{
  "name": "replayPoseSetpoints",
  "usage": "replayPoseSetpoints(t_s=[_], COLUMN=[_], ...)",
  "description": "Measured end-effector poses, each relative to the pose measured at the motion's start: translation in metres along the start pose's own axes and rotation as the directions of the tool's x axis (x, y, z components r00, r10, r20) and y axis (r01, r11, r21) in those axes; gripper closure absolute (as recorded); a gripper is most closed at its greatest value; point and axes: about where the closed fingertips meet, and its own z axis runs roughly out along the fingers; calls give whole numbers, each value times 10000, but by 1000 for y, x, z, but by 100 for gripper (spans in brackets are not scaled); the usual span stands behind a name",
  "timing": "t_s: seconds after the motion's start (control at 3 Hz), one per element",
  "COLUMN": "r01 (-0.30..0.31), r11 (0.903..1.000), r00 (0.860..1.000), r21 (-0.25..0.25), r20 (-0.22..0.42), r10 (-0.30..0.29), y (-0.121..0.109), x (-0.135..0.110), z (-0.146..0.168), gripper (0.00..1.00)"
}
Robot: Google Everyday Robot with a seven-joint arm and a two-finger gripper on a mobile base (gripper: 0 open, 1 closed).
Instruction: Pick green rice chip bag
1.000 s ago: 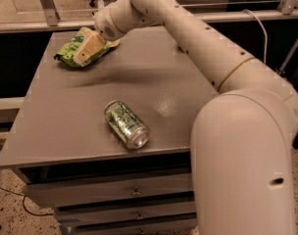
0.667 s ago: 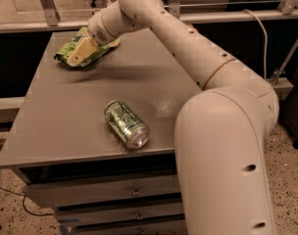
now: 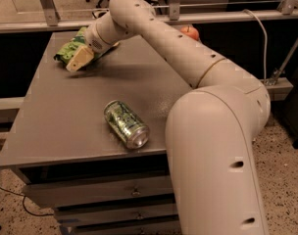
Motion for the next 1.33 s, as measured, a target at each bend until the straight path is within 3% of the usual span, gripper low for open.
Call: replayPoseSetpoints(t_s=[1.0,1.33], r01=[271,271], r11=[9992,9992], r00=[9994,9994], r21=[309,310], r20=[-237,-235], r10=[-264,-264], y=[3,3], x=[1,1], z=[5,5], gripper=[87,100])
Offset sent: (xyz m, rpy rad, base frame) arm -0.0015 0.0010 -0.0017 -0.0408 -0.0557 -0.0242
